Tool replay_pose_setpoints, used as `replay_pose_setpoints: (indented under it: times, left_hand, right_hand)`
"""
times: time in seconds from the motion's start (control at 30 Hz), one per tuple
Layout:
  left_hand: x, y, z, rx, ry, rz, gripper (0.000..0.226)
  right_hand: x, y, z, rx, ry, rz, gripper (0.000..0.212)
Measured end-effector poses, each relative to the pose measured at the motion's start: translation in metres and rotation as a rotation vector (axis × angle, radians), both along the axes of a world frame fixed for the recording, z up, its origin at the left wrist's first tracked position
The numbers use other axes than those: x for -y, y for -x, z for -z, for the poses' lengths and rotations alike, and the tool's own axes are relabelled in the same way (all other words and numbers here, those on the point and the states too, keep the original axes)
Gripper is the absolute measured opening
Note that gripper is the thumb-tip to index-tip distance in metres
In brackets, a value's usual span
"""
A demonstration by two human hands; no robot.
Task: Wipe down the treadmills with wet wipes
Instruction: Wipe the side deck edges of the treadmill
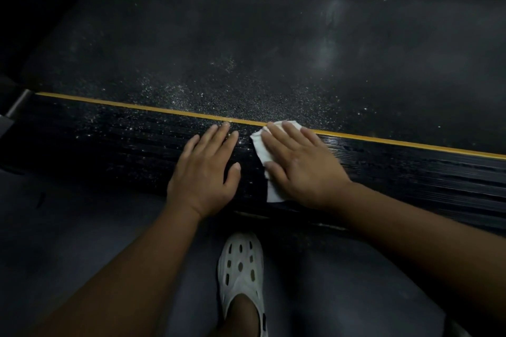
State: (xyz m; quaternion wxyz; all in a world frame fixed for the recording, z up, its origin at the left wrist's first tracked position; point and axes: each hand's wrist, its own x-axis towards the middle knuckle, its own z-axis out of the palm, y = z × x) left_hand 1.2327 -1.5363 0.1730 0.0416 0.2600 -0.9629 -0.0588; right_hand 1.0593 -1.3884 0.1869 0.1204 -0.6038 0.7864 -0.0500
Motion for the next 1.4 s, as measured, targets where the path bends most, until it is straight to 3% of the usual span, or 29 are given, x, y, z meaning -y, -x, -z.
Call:
replay_pose_setpoints:
  times: [0.2, 0.33, 0.53, 0.73, 0.9, 1.0, 1.1, 1.27, 1.4]
  left_hand:
    - [0.0, -0.001, 0.003, 0.003, -0.016, 0.003, 0.069]
    - [0.0, 0.0, 0.001, 0.001, -0.007, 0.003, 0.069]
    - [-0.002, -0.001, -0.001, 0.037, -0.017, 0.0, 0.07]
    - [-0.011, 0.0, -0.006, 0.117, -0.036, 0.016, 0.078]
    - [-0.047, 0.001, -0.006, 0.115, -0.05, 0.099, 0.075]
    - [-0.051, 0.006, -0.007, 0.106, -0.077, 0.046, 0.078]
    - [-0.048, 0.011, -0.006, 0.11, -0.078, 0.031, 0.08]
    - [-0.032, 0.009, -0.005, 0.148, -0.014, 0.173, 0.073]
    - [-0.03, 0.008, 0.002, 0.118, 0.014, 0.18, 0.071]
  right_hand:
    - [-0.065, 0.025, 0.008, -0.077, -0.018, 0.013, 0.067]
    - [-0.024, 0.0, 0.007, -0.062, 0.016, 0.111, 0.073]
    - [-0.073, 0.002, 0.011, -0.098, 0.005, -0.128, 0.063]
    - [-0.047, -0.02, 0.015, -0.092, 0.062, 0.169, 0.068]
    - [-0.071, -0.039, 0.017, -0.113, 0.054, -0.069, 0.062]
    - [-0.095, -0.014, 0.019, -0.161, 0.069, -0.02, 0.061]
    - [-0.067, -0.027, 0.018, -0.117, 0.068, 0.102, 0.063]
    - [-0.081, -0.022, 0.019, -0.125, 0.06, -0.121, 0.059]
    - [-0.105, 0.005, 0.015, -0.155, 0.044, -0.137, 0.06]
